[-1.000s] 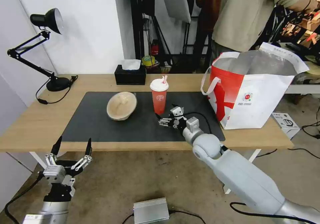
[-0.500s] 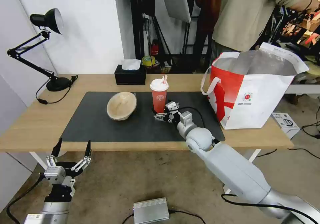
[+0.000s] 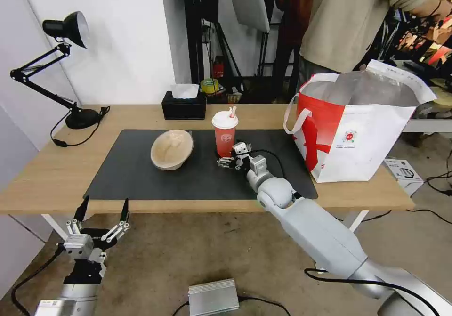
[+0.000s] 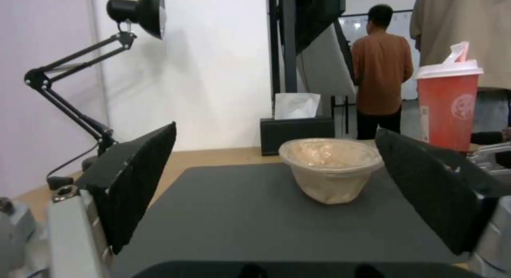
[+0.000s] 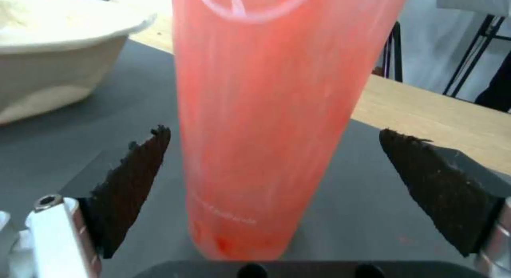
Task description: Pick up the trash from the table and place it into the takeout bag.
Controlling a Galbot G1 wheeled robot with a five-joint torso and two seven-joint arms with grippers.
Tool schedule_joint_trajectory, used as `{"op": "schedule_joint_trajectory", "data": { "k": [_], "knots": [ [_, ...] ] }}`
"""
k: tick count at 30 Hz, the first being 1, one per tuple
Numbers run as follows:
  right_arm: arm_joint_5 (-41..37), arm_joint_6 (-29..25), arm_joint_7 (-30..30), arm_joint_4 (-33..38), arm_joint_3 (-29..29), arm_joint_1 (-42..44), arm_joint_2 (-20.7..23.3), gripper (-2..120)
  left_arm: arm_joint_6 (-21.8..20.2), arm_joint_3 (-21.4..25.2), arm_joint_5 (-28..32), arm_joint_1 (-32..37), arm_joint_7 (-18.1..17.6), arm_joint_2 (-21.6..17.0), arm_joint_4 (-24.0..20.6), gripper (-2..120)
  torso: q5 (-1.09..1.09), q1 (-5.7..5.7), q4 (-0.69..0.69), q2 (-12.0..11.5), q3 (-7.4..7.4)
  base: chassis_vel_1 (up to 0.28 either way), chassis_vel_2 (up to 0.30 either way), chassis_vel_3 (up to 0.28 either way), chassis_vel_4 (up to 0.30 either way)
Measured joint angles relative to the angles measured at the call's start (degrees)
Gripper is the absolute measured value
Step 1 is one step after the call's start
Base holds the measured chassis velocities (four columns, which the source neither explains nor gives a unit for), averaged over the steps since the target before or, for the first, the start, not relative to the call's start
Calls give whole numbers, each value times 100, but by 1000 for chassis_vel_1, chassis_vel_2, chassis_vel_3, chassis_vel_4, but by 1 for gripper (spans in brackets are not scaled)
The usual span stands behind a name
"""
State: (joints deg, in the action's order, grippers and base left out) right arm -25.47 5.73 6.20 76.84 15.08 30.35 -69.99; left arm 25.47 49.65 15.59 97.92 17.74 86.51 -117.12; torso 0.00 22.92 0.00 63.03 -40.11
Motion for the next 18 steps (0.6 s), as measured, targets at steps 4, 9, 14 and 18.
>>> {"op": "schedule_joint_trajectory", "data": {
  "k": [4,9,14,18],
  "knots": [
    [67,-51,-28,-183,-17,-20,-90,100,0,-9,7,-26,0,-20,49,100,0,0,0,0,0,0,0,0,0],
    [144,-163,-50,-396,-27,-54,-205,100,0,-17,21,-54,2,-33,95,100,0,0,0,0,0,0,0,0,0],
    [165,-198,-79,-562,-45,-121,-284,100,0,-15,54,-93,4,-45,144,100,0,0,0,0,0,0,0,0,0],
    [179,-224,-112,-637,-44,-147,-316,100,0,-6,71,-126,4,-49,173,100,0,0,-1,0,0,0,0,0,0]
  ]
}}
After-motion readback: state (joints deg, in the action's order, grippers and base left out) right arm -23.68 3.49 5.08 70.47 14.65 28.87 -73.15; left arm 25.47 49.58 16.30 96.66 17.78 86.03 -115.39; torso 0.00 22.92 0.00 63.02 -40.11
